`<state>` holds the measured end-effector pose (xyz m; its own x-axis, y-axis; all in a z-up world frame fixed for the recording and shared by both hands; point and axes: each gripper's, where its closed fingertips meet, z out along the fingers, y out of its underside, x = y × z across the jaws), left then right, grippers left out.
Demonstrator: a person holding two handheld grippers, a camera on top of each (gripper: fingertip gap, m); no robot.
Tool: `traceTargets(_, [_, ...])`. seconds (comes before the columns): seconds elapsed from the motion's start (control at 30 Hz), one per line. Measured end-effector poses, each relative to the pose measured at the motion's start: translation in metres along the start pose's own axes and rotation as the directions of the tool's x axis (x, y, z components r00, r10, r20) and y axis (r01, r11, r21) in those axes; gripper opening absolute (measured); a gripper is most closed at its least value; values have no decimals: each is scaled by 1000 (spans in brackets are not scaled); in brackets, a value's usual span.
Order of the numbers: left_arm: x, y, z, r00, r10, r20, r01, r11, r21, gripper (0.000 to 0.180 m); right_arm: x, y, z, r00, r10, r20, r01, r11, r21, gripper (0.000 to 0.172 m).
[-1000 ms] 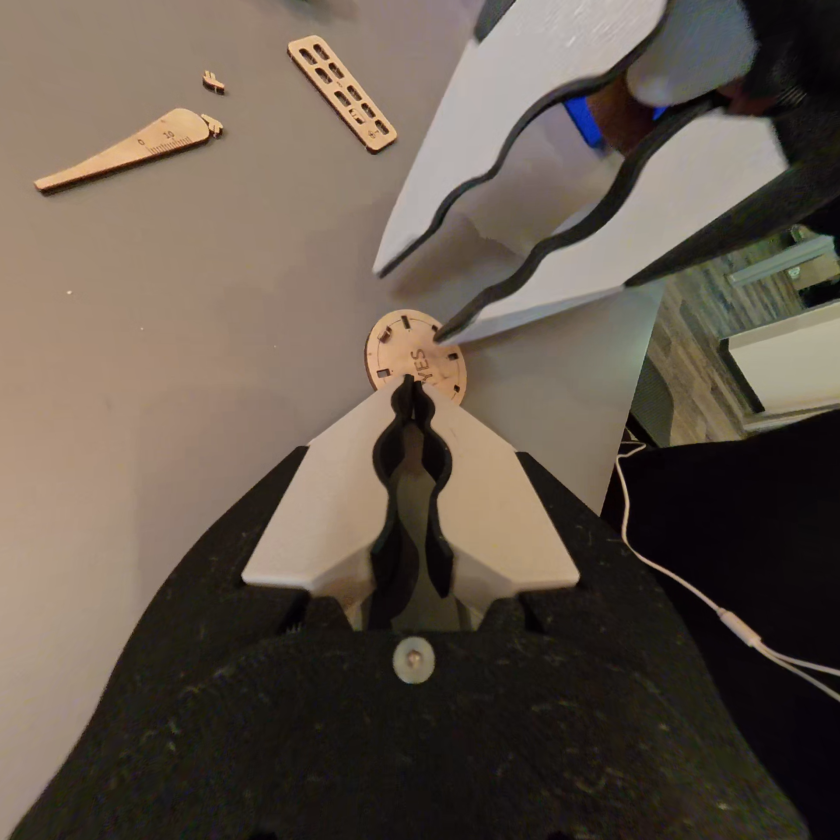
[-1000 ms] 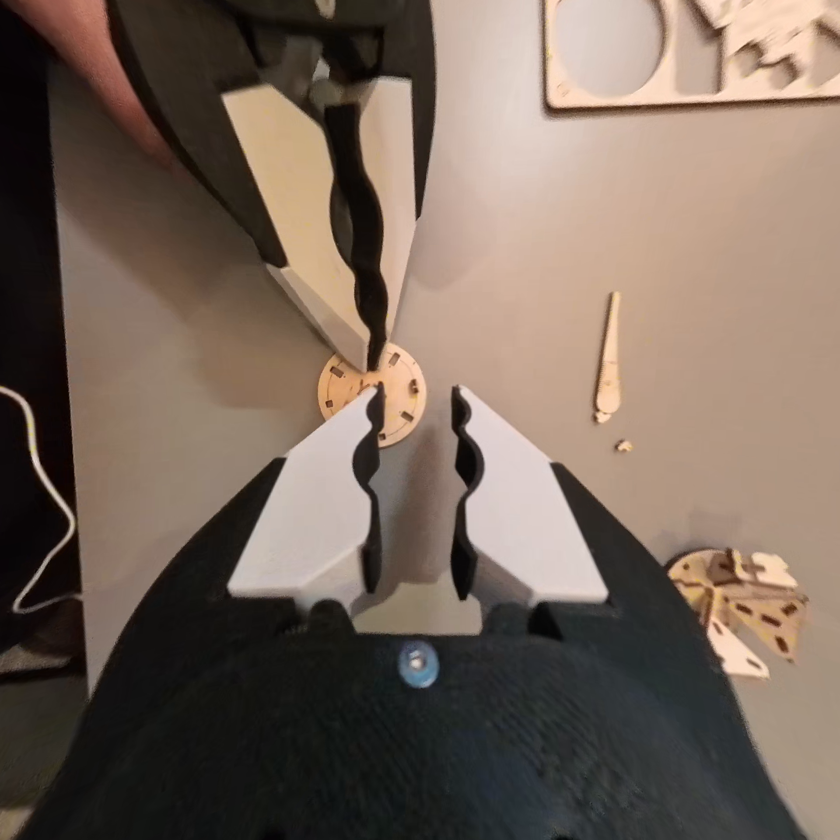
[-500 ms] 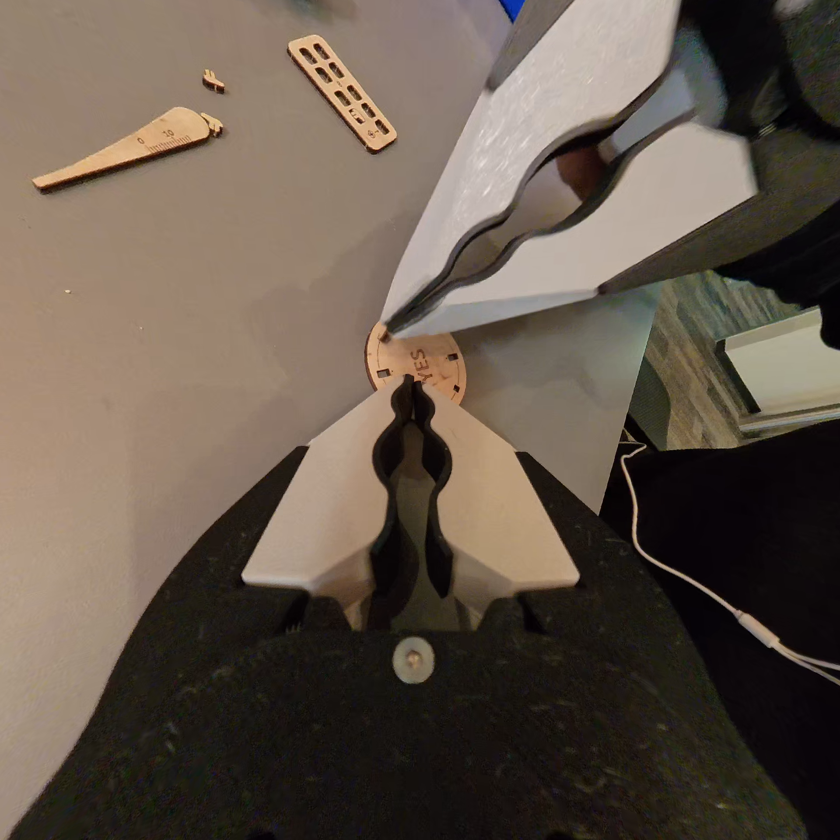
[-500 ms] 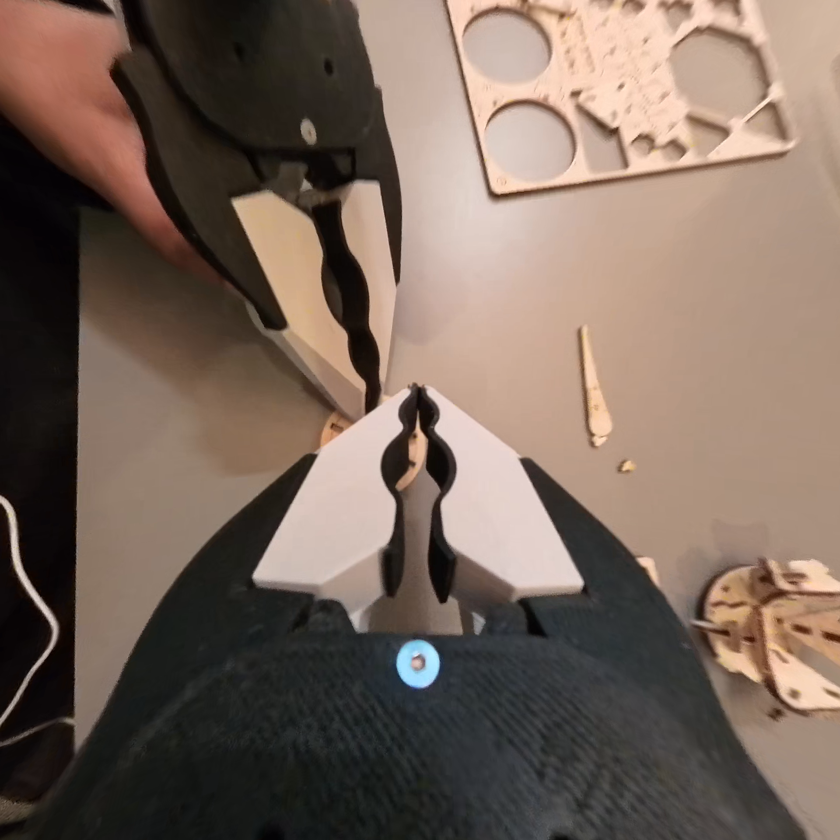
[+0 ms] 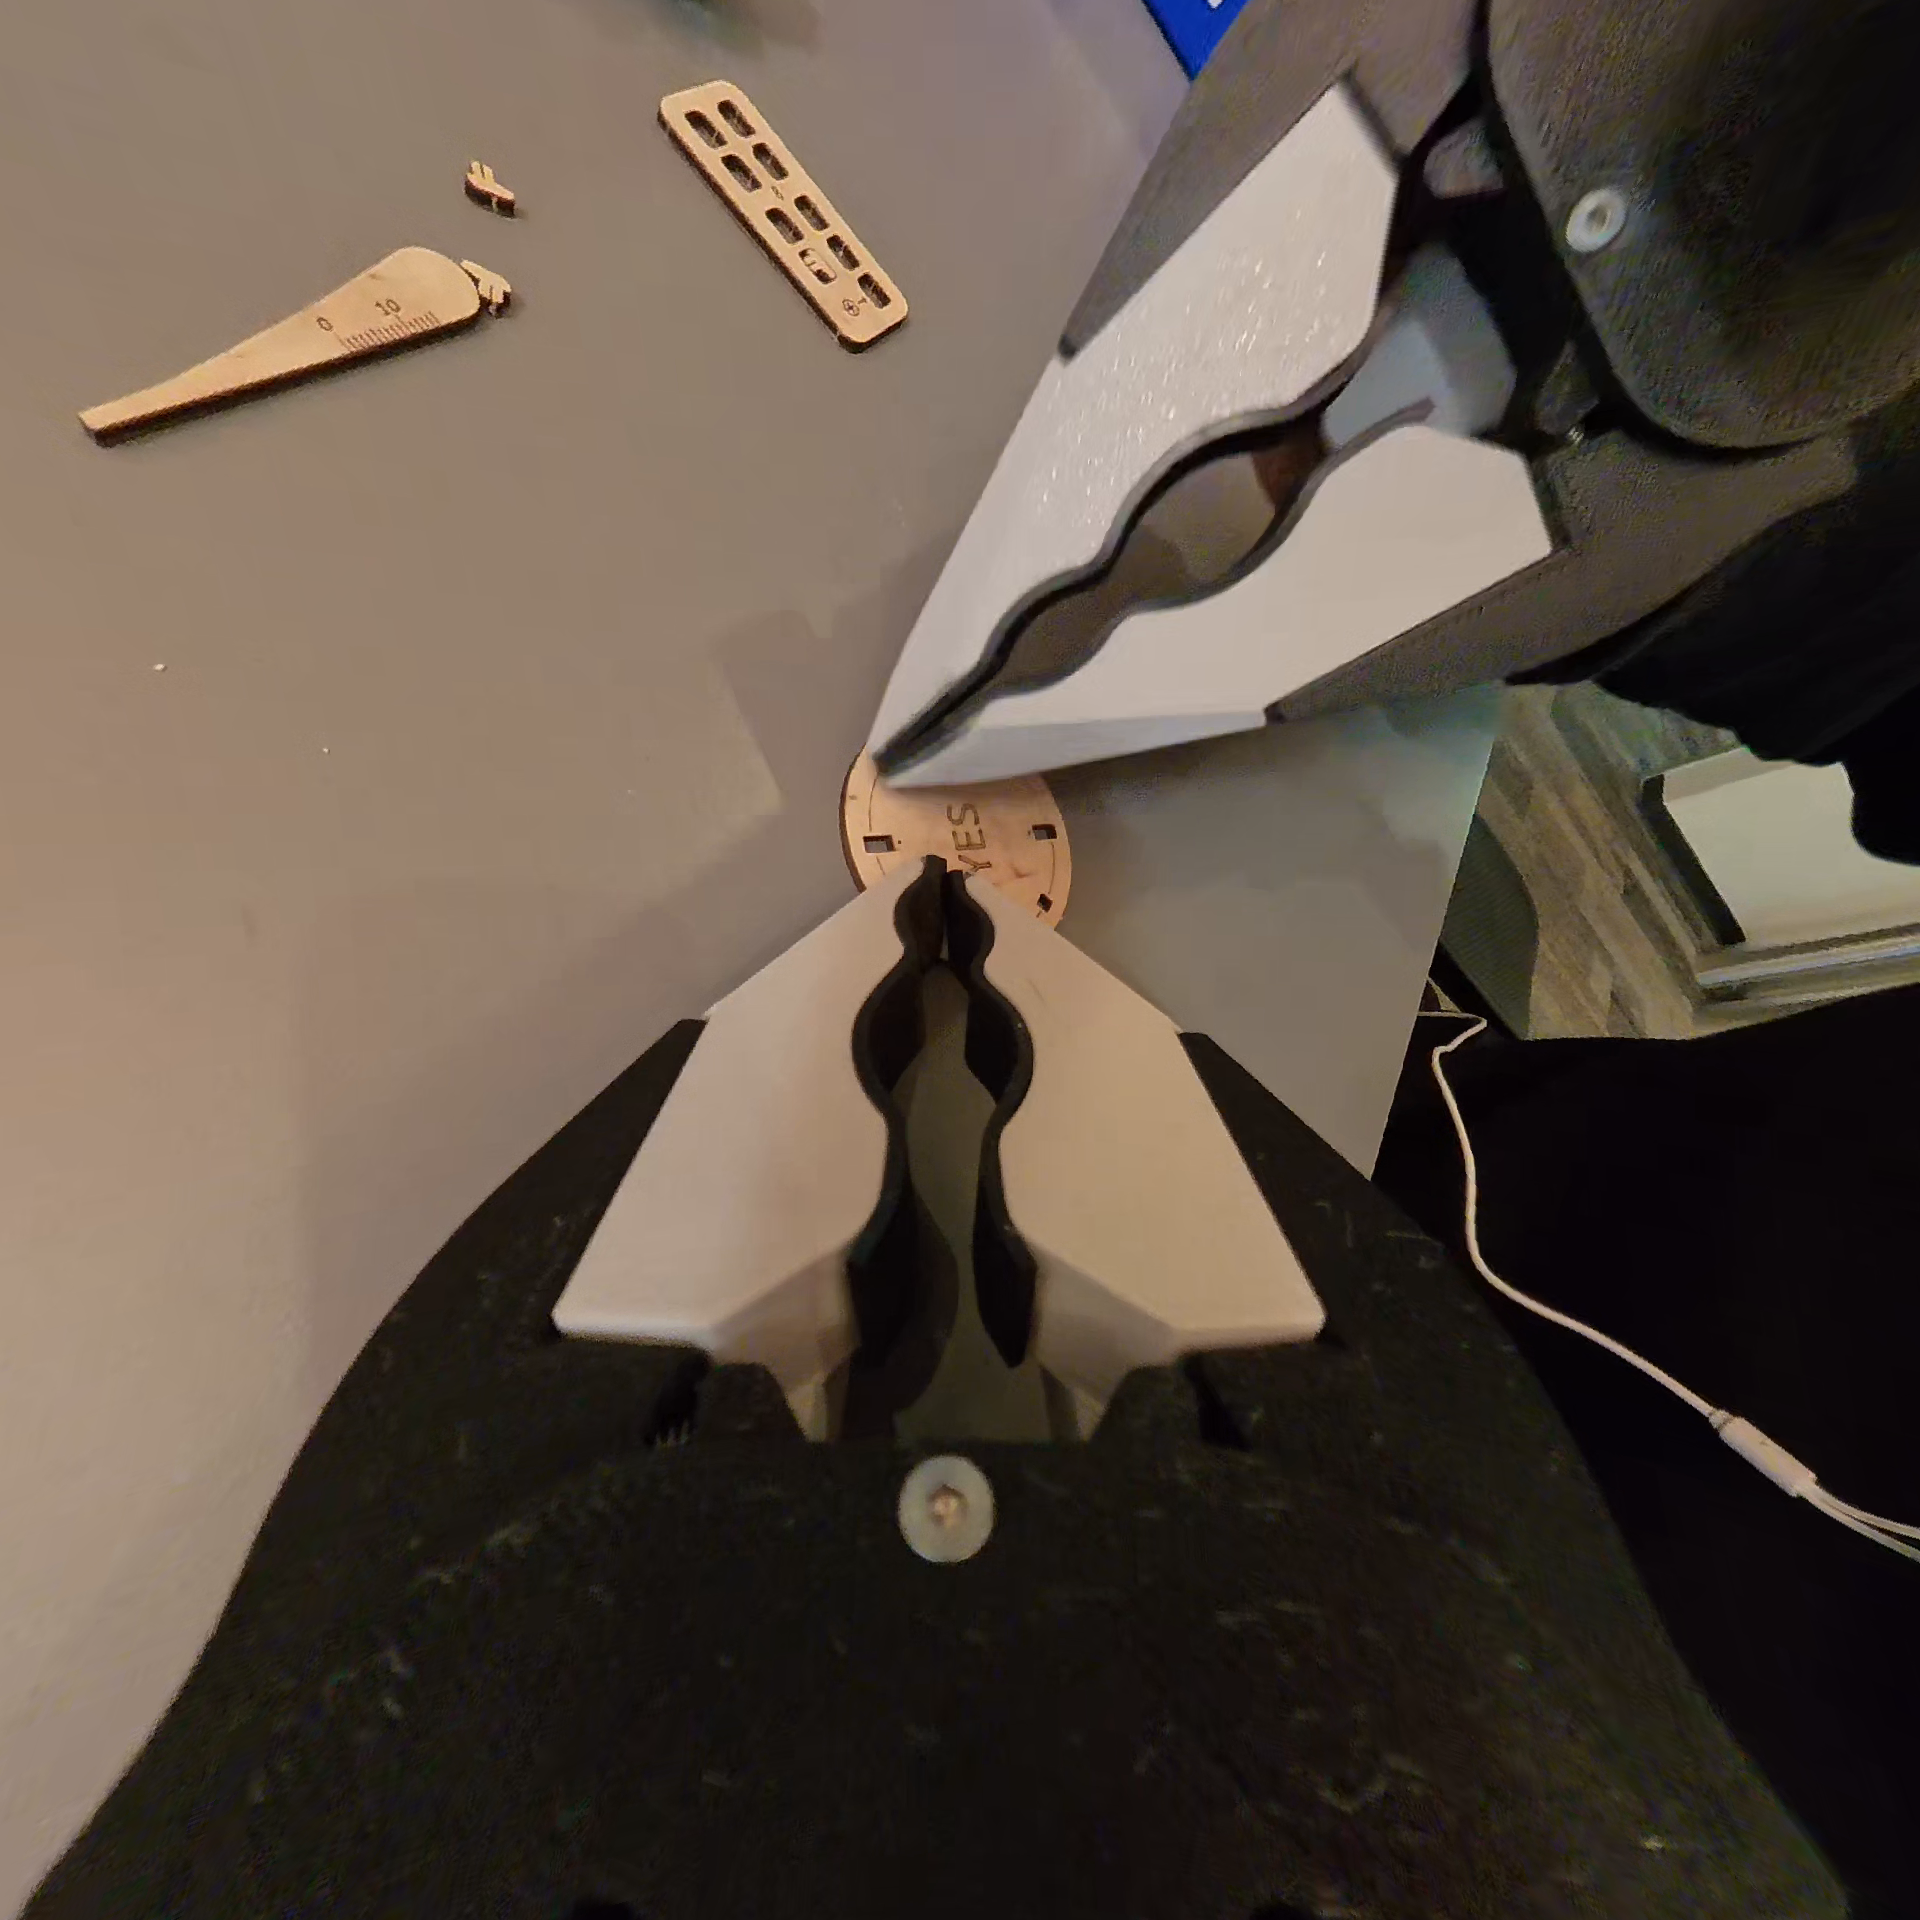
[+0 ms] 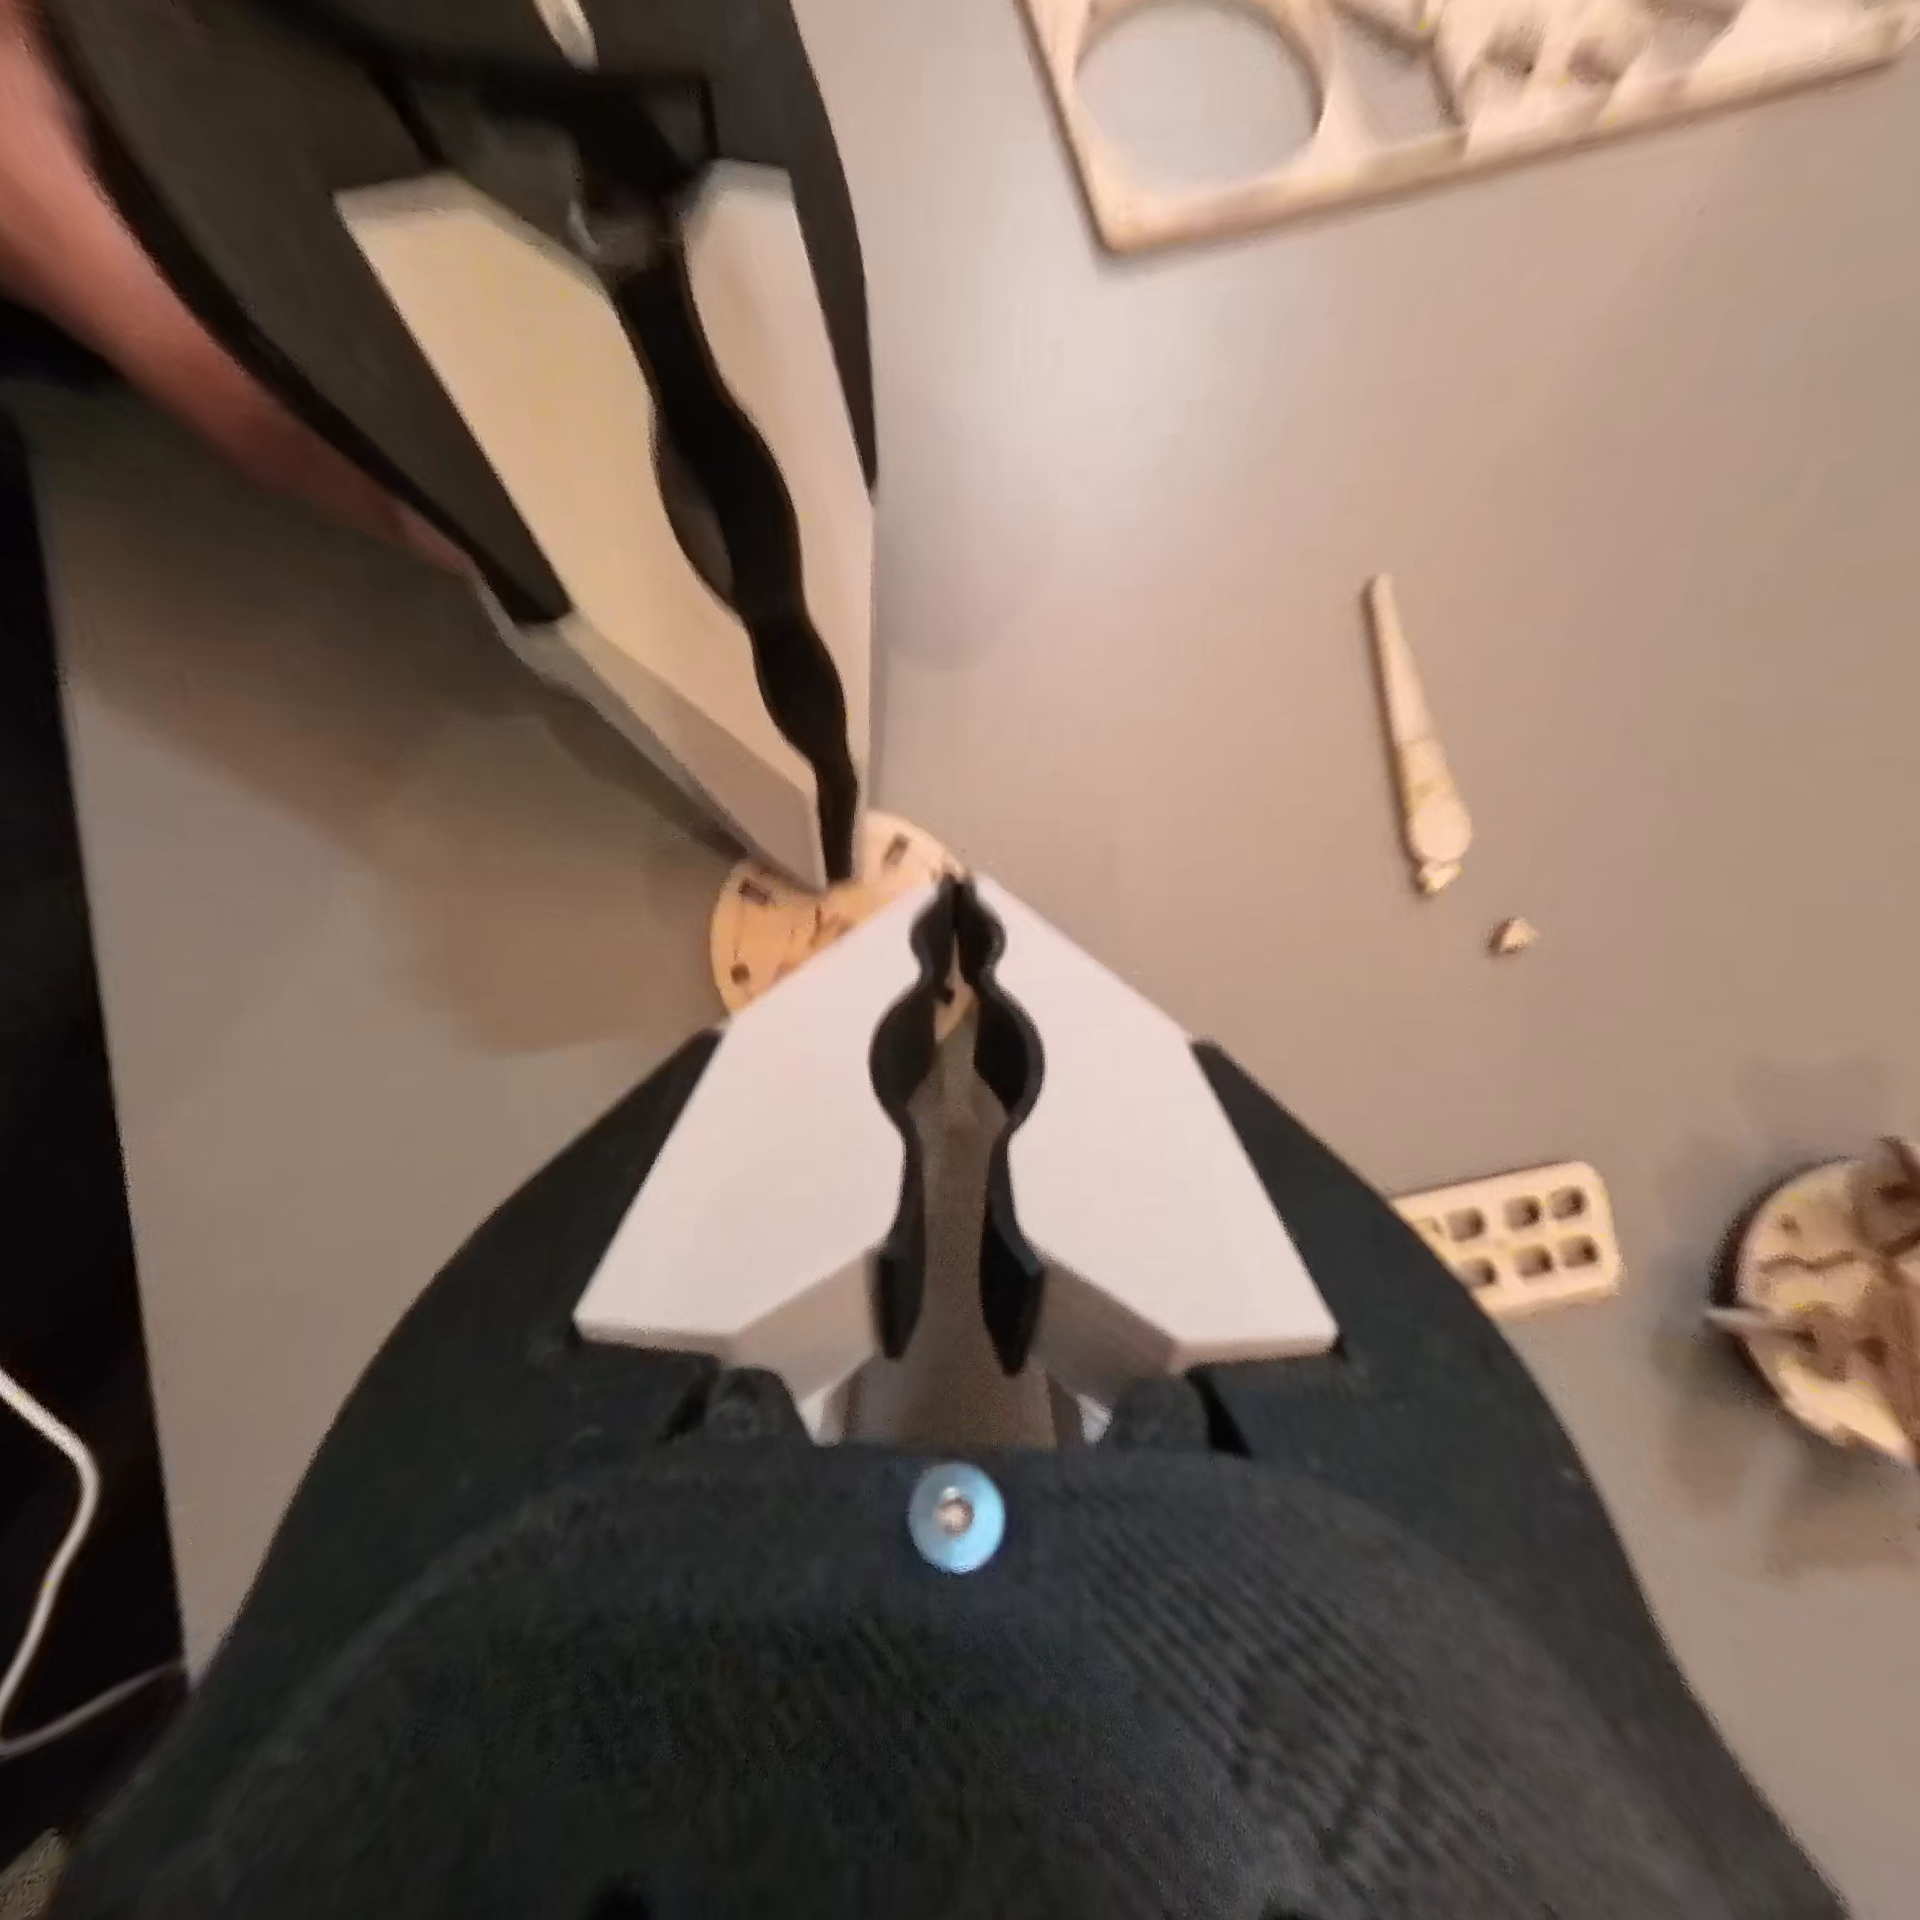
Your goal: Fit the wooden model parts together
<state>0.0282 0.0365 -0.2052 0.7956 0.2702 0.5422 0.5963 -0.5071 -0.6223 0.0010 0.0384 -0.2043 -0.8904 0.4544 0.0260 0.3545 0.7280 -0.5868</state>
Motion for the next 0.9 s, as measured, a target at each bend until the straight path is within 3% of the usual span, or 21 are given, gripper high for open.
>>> traceTargets(0.23, [0, 0, 0, 1000, 0, 0, 0, 1000, 0, 0, 2, -17, -16, 999, 0, -36, 3, 996, 90, 0])
traceTargets(0.33, [0, 0, 0, 1000, 1, 1, -1, 1000, 0, 0, 0, 3, -3, 1000, 10, -20, -10, 1000, -4, 0])
traceTargets(0.53, [0, 0, 0, 1000, -1, -1, 1, 1000, 0, 0, 3, -15, -14, 999, 13, -53, -8, 996, 92, 0])
traceTargets(0.67, [0, 0, 0, 1000, -2, -2, 2, 1000, 0, 0, 6, 8, -2, 998, 42, -36, -44, 998, -37, 0])
traceTargets(0.8, [0, 0, 0, 1000, -2, -2, 2, 1000, 0, 0, 2, -15, -13, 998, 30, -47, -26, 997, 78, 0])
traceTargets(0.9, [0, 0, 0, 1000, -3, -2, 3, 1000, 0, 0, 1, -2, -1, 999, 20, -50, -20, 1000, -9, 0])
